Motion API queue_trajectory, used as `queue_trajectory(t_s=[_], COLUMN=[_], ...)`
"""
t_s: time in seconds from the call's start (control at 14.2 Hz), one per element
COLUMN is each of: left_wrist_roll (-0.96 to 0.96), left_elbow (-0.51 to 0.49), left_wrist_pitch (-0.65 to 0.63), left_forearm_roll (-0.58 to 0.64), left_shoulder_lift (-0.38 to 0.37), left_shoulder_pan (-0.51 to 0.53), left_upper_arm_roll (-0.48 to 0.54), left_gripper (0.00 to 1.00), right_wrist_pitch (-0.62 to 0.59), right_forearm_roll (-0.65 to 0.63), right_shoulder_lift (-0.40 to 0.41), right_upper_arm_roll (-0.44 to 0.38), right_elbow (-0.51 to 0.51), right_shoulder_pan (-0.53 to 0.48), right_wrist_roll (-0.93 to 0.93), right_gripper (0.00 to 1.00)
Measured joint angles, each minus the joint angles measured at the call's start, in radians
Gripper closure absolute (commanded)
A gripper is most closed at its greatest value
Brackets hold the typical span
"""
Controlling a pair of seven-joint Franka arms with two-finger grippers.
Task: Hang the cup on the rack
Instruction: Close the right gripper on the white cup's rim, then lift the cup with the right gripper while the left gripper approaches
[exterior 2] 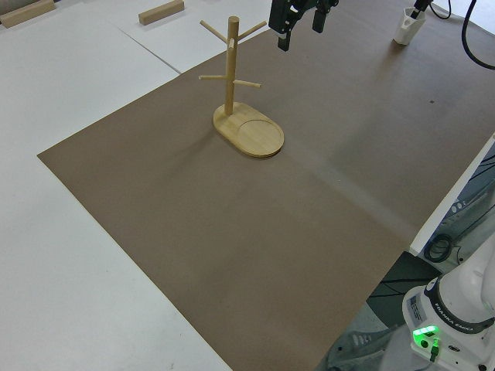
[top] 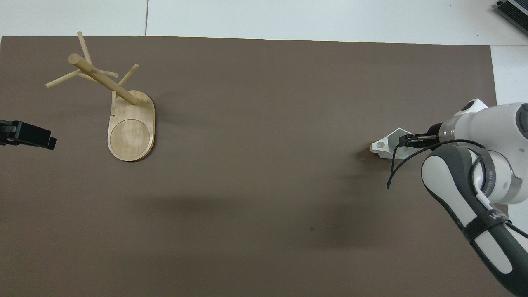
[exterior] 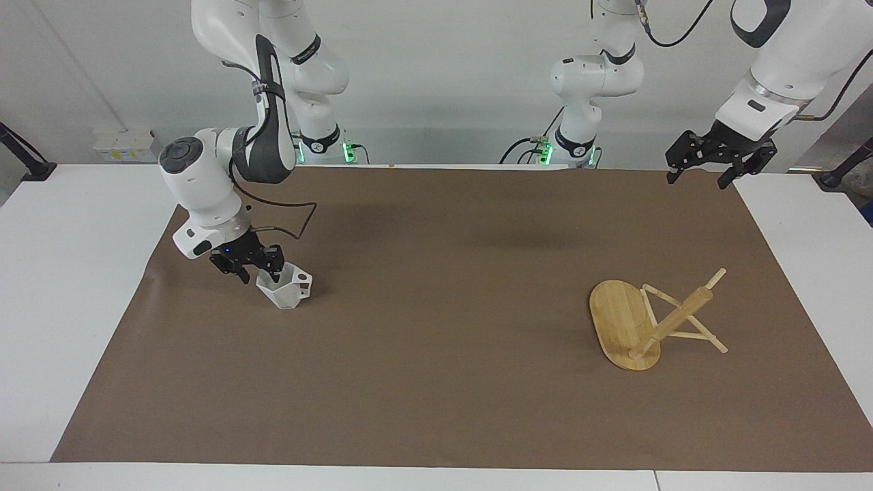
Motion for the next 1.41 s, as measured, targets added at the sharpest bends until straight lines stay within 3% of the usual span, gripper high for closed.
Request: queue_trajectory(t_s=[0.35, 0.7, 0.91, 1.13, 1.27, 1.41], left_wrist_roll=[0.000, 0.000, 0.000, -0.007, -0.061, -0.167], left_elbow=[0.000, 0.000, 0.000, 0.000, 0.000, 0.000], left_wrist_pitch=[0.000, 0.001, 0.001, 0.002, 0.008, 0.018], left_forearm_roll=[0.000, 0.000, 0.000, 0.000, -0.004, -0.047], left_shoulder_lift=[0.000, 0.000, 0.000, 0.000, 0.000, 0.000], left_shoulder_pan=[0.000, -0.002, -0.003, -0.003, -0.003, -0.003], left_upper_arm_roll=[0.000, -0.009, -0.016, -0.016, -0.017, -0.020], left_gripper=[0.00, 0.00, 0.00, 0.00, 0.00, 0.00], right_wrist_pitch=[-0.024, -0.336, -0.528, -0.617, -0.587, -0.436], right_forearm_roll=[0.006, 0.143, 0.405, 0.722, 0.861, 0.889], right_shoulder_lift=[0.001, -0.002, -0.022, -0.033, -0.033, -0.027], right_upper_arm_roll=[0.000, 0.002, 0.009, 0.059, 0.141, 0.191], right_elbow=[0.028, 0.265, 0.393, 0.462, 0.470, 0.469], right_shoulder_pan=[0.000, 0.000, 0.002, 0.003, 0.011, 0.104], right_wrist_roll=[0.002, 0.003, 0.003, 0.003, 0.003, 0.059], right_gripper=[1.00, 1.00, 1.00, 1.00, 1.00, 1.00])
